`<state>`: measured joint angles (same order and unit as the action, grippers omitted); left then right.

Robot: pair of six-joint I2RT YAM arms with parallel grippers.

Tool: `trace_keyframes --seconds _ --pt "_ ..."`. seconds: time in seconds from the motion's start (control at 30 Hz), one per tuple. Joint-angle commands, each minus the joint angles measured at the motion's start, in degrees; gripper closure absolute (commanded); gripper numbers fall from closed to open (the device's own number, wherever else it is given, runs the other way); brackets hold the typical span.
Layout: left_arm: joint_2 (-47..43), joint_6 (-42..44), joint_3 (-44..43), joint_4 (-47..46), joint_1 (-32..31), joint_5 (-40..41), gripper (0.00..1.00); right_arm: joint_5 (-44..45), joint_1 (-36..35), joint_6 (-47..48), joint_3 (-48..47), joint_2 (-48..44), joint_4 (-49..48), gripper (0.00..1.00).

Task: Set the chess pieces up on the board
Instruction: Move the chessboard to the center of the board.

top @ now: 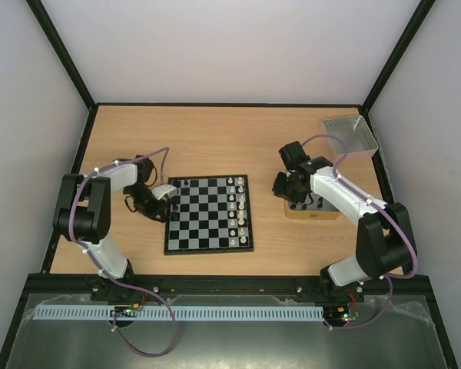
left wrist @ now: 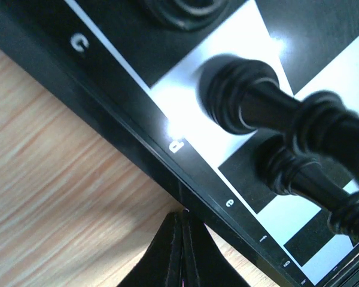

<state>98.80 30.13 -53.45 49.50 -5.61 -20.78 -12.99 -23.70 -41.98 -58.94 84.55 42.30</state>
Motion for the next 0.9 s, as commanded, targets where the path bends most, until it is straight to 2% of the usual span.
trace_keyframes --seconds 0.0,0.23,0.87 --pt "2.8 -1.6 -1.8 -1.2 -1.6 0.3 0.98 1.8 -0.4 0.2 1.0 -0.3 0.6 0.69" --pt "5.4 -4.4 -4.0 -4.8 -1.9 3.1 0.98 2.5 -0.4 0.6 1.0 -0.4 1.2 0.7" --pt "7.8 -8.2 -7.9 -7.0 -6.2 2.9 0.98 3.9 -0.4 1.5 -1.7 0.3 3.0 0.73"
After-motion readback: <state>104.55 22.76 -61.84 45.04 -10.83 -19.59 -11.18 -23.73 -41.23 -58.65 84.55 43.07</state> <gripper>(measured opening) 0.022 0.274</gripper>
